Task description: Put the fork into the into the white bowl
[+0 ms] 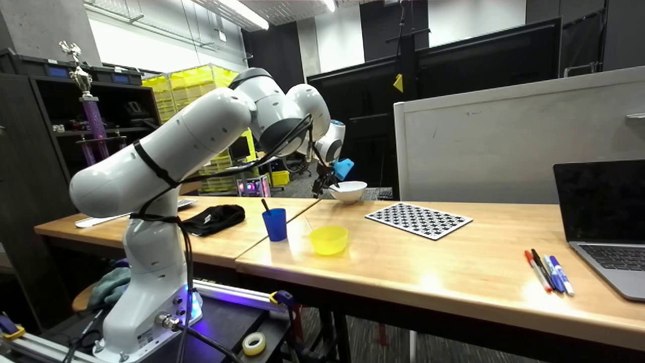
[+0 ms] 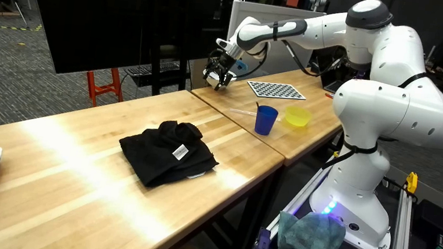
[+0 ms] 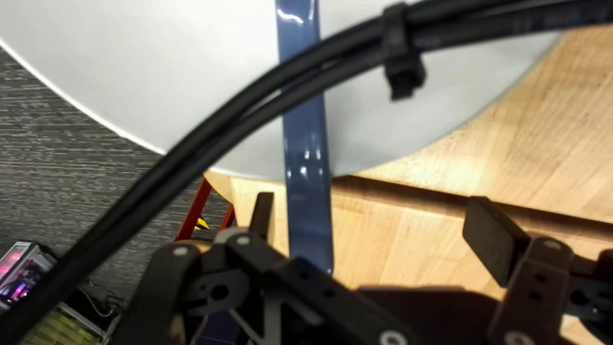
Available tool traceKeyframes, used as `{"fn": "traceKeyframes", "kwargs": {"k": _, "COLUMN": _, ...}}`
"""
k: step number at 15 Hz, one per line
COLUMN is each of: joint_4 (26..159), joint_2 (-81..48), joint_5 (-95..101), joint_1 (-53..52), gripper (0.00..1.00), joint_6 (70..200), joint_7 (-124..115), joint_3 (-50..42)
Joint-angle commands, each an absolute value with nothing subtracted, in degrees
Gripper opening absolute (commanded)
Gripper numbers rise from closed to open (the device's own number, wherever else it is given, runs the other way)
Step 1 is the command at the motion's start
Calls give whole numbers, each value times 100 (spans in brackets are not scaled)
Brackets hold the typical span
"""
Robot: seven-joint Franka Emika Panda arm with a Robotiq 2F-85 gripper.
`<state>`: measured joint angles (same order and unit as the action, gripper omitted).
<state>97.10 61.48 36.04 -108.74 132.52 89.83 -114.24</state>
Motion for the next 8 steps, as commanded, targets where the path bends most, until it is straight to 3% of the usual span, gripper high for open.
{"fn": "traceKeyframes", "kwargs": {"k": 1, "joint_4": 10274, "joint_2": 5680, "joint_5": 4051, "joint_1": -10569, "gripper": 100, "joint_6": 13521, "joint_7": 8506, "joint_3": -11319}}
{"fn": "traceKeyframes", "kwargs": {"k": 8, "joint_4": 10803, "joint_2": 5355, "joint_5": 4961, "joint_1": -10153, "gripper": 100, "joint_6": 13741, "joint_7": 7799, "joint_3": -11103}}
